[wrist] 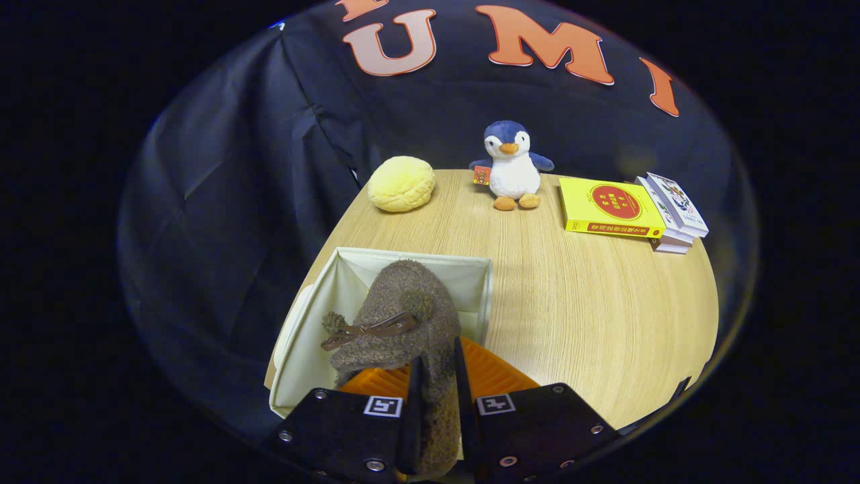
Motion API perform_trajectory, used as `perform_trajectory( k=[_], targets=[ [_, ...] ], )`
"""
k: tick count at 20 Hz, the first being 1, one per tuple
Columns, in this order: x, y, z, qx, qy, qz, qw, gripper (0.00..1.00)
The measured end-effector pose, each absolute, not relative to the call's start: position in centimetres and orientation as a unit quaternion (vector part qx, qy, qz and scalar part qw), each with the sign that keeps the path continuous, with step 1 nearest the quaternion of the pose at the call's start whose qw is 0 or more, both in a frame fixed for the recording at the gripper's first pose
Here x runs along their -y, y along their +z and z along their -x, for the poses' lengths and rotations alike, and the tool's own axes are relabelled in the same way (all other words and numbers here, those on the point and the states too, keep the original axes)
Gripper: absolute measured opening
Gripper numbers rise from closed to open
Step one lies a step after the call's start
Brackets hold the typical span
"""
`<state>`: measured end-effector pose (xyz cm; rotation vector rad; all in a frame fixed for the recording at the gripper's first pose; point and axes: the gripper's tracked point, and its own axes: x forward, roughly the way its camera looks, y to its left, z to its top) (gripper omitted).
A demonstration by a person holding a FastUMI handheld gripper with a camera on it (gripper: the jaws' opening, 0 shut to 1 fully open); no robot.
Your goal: Open the storage box then place both shoes into the box .Put the left shoe in first, then the right shoe, with the right side of both shoes facing outward in a uniform manner.
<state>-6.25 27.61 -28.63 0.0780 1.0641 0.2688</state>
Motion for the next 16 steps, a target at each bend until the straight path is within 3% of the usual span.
perform_trajectory(
  k=[5,16],
  targets=[
    [-28.0,-27.4,7.4,-0.51,0.161,-0.053,0.843,0.45],
    [-17.0,-19.4,4.3,-0.376,0.16,-0.049,0.911,0.75]
  ],
)
